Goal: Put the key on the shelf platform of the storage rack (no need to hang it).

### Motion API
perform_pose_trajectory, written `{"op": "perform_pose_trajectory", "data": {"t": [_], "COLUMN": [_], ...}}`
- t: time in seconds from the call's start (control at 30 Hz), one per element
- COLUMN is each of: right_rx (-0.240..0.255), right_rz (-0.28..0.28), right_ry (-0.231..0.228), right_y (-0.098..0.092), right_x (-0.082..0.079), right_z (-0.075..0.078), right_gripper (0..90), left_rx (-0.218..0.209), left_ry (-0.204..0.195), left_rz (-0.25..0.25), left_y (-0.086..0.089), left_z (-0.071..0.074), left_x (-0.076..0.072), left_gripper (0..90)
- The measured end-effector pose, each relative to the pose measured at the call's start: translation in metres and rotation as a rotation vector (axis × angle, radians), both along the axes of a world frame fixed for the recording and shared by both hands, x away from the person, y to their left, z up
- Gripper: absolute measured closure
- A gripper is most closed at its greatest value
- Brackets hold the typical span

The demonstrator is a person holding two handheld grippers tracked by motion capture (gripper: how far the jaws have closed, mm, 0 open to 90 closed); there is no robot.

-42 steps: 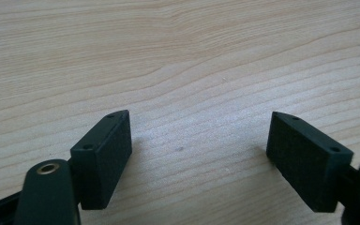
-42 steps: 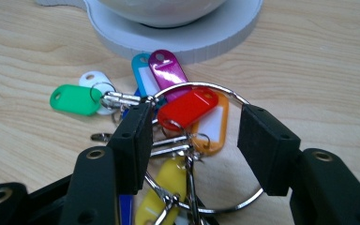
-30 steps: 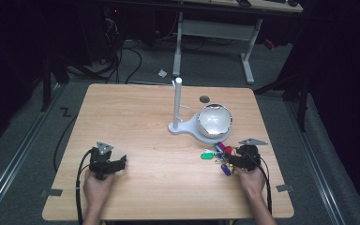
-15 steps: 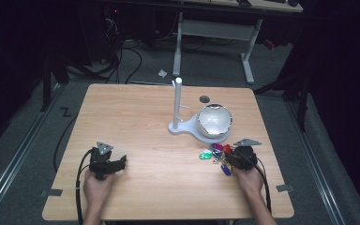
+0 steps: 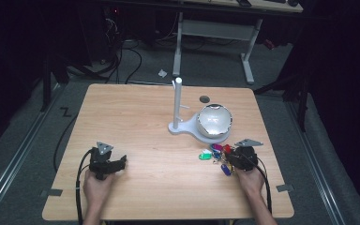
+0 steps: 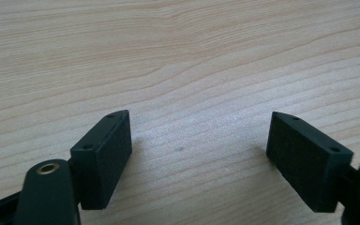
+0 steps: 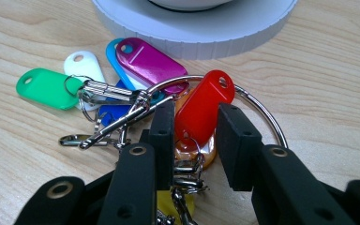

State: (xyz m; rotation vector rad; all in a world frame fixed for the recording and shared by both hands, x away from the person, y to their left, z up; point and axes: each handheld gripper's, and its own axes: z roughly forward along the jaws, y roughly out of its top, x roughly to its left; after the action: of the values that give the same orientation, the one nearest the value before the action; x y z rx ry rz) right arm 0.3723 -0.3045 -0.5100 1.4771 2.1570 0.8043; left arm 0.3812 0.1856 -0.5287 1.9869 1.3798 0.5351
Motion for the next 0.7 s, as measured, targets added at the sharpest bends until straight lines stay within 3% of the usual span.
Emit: {"op": "perform_pose_trajectory", "data": {"t": [0.7], "right_rx": [0.048], "right_rz": [0.023], "right_ry": [-0.067], "right_y": [-0.009], "right_x": [-0.01], "right_z": [0.029], "right_gripper": [69.3], "left_rx": [0.0], "left_ry": [0.0], "left_rz": [0.0], "left_y": [0.0], "left_z": [0.0], "left_x": [0.0], "left_gripper": [22.8]}}
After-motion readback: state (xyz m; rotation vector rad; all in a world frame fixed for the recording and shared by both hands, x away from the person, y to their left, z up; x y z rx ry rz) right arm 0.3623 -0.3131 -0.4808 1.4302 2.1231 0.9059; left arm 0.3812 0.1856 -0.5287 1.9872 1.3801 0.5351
